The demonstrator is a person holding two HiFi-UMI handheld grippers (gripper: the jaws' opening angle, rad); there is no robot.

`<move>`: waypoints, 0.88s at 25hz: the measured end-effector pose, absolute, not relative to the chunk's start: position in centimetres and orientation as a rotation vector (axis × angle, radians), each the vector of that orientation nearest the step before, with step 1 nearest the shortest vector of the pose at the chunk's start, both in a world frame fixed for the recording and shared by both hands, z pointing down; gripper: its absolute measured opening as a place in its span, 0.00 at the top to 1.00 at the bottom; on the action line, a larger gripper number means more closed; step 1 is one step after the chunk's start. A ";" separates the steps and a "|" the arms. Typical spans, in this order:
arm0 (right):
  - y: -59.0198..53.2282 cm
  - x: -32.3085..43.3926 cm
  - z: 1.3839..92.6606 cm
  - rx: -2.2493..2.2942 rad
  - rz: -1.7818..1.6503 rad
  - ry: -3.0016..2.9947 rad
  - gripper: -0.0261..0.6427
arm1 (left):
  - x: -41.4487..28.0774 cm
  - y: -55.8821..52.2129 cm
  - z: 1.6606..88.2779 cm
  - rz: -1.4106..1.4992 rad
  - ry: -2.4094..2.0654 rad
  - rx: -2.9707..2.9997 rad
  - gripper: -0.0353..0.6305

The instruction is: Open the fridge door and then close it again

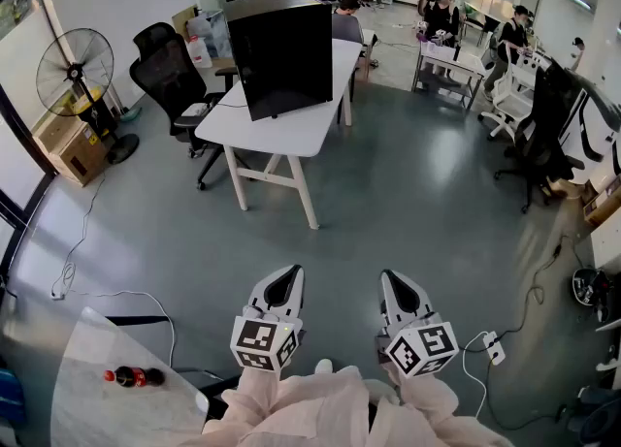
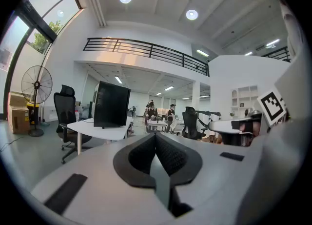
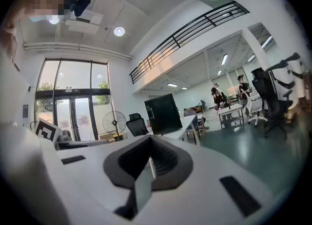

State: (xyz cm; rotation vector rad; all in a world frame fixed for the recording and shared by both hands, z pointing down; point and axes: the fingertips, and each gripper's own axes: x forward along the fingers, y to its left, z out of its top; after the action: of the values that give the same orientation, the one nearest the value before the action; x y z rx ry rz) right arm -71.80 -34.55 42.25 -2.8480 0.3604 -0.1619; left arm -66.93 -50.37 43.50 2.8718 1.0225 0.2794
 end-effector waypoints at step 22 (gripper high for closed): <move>-35.2 -68.1 43.7 -2.826 -0.210 0.274 0.94 | -63.2 -50.5 45.4 0.360 1.064 2.868 0.93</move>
State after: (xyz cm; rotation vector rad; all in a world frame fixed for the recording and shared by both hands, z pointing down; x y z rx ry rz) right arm -68.06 -35.19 43.72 -2.8258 0.2737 -0.2103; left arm -63.17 -50.54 45.39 2.8681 1.0642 0.3598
